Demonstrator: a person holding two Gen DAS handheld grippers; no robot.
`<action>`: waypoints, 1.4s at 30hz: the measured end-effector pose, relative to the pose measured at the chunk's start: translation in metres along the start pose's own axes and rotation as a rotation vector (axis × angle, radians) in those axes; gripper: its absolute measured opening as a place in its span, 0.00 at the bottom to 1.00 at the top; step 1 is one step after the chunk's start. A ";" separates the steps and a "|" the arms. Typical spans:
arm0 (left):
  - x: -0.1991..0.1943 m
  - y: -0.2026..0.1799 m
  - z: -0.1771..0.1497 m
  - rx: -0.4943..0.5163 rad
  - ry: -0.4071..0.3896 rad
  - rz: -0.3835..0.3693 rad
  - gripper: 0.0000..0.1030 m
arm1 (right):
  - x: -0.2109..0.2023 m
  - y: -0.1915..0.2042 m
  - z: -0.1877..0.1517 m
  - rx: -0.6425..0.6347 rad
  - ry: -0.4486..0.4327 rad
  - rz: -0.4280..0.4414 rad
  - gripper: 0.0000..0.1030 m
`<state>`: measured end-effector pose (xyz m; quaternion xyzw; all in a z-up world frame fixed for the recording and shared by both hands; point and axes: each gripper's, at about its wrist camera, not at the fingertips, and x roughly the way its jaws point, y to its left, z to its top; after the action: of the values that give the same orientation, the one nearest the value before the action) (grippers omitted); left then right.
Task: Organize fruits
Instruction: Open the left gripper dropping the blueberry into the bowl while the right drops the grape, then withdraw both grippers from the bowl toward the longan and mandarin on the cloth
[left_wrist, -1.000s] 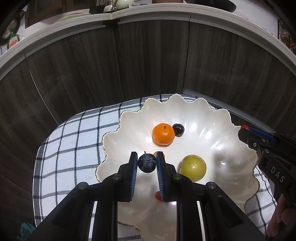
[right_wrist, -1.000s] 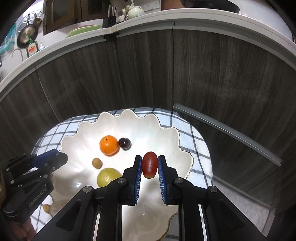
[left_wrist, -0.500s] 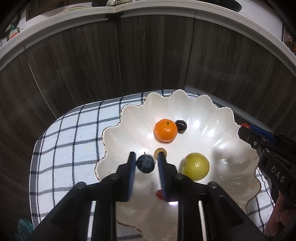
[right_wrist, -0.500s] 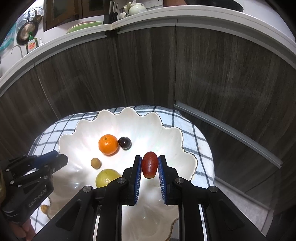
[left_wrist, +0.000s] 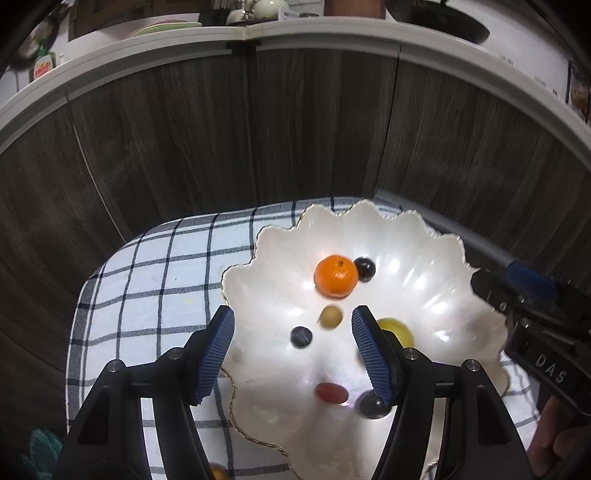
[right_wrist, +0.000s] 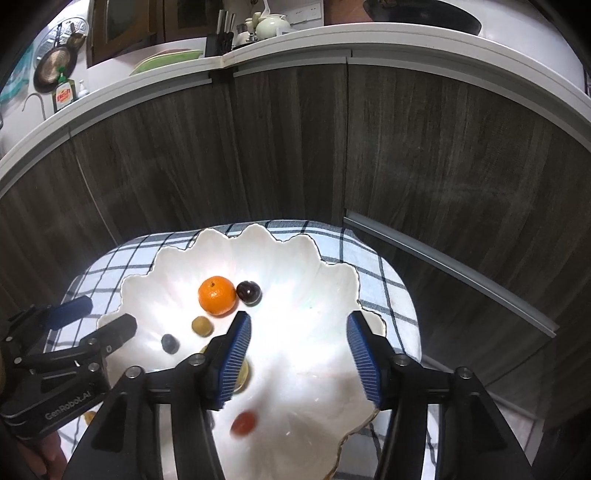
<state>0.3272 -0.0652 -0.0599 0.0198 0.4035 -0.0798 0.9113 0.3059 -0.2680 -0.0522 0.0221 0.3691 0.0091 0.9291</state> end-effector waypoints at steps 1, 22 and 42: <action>-0.001 0.000 0.001 0.002 0.001 0.004 0.64 | -0.001 0.000 0.000 0.006 -0.003 0.003 0.58; -0.056 0.025 -0.012 0.006 -0.070 0.046 0.69 | -0.046 0.024 -0.004 -0.003 -0.058 0.014 0.58; -0.095 0.076 -0.049 -0.072 -0.098 0.090 0.85 | -0.080 0.075 -0.030 -0.040 -0.077 0.050 0.71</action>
<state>0.2410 0.0273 -0.0251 0.0014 0.3595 -0.0253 0.9328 0.2273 -0.1949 -0.0154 0.0133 0.3321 0.0389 0.9423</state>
